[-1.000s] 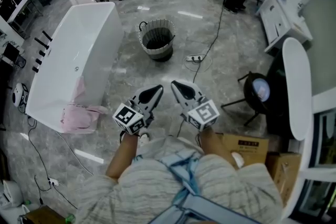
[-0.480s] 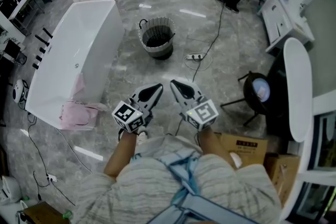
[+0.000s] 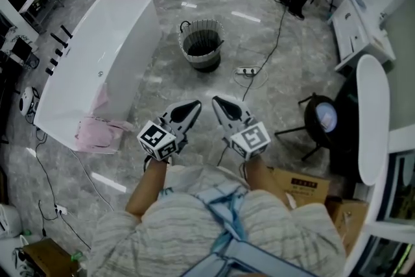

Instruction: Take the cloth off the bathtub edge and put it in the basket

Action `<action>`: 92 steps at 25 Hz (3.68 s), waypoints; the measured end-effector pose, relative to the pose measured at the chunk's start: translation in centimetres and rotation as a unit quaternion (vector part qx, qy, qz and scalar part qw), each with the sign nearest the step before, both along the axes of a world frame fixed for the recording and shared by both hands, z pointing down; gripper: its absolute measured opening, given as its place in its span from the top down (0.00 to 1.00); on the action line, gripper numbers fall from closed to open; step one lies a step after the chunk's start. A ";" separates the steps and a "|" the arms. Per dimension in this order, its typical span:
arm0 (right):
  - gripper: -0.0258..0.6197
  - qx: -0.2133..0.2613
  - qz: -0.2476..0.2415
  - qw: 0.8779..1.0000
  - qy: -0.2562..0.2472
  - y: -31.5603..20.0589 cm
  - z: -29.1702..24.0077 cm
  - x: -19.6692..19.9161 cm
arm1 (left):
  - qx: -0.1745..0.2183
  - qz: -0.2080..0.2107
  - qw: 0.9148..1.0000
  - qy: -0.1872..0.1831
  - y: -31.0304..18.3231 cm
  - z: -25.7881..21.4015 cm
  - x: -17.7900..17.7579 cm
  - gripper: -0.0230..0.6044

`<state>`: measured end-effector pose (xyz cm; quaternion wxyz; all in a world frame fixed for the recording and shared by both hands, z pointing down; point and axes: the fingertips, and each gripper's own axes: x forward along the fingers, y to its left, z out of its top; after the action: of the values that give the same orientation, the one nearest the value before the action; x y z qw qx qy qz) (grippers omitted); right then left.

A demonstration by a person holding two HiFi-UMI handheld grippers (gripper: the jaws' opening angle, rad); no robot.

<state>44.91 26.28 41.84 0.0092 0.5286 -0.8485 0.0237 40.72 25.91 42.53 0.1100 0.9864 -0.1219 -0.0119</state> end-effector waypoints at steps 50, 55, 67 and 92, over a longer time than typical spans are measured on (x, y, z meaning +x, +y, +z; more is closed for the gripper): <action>0.96 -0.016 0.032 0.999 0.010 -22.0 2.0 -33.3 | -0.015 0.013 1.000 -0.006 -21.8 3.1 -34.9 0.96; 0.96 -0.021 -0.005 0.999 0.029 -22.3 2.6 -35.1 | -0.020 -0.009 1.000 0.002 -22.7 3.3 -36.1 0.96; 0.96 -0.049 -0.142 0.988 0.017 -25.1 2.9 -38.1 | -0.007 -0.078 0.997 -0.024 -23.7 3.0 -36.2 0.96; 0.96 -0.041 -0.501 0.861 0.081 -24.1 6.9 -58.7 | -0.034 -0.417 0.903 -0.094 -20.2 8.1 -57.2 0.96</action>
<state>-13.78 2.14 48.79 0.1101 0.0316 -0.9934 0.0079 -16.43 5.74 50.68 0.1162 0.8374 -0.5326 0.0402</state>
